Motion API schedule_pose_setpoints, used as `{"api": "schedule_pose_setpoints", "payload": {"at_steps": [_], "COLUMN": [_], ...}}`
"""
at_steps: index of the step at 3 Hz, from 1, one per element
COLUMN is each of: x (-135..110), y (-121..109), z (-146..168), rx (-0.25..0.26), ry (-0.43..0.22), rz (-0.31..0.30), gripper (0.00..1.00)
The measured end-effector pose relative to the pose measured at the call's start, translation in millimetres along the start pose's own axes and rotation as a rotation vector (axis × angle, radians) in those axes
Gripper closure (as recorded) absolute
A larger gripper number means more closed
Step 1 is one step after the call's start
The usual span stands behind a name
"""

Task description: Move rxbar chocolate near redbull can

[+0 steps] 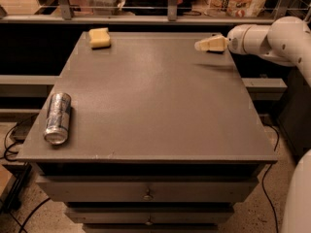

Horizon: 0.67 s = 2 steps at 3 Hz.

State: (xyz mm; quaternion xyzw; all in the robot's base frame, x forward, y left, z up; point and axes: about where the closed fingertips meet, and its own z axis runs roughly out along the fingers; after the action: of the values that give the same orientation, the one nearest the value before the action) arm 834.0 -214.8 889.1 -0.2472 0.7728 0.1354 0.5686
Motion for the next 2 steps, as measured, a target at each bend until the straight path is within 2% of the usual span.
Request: {"api": "schedule_pose_setpoints", "payload": {"at_steps": [1,2], "x": [2.9,12.3], "y": [-1.7,-9.1], "z": [4.1,15.9], "rx": [0.006,0.024], "ry": [-0.004,-0.024], "rz": [0.017,0.074], "gripper": [0.00,0.00]}}
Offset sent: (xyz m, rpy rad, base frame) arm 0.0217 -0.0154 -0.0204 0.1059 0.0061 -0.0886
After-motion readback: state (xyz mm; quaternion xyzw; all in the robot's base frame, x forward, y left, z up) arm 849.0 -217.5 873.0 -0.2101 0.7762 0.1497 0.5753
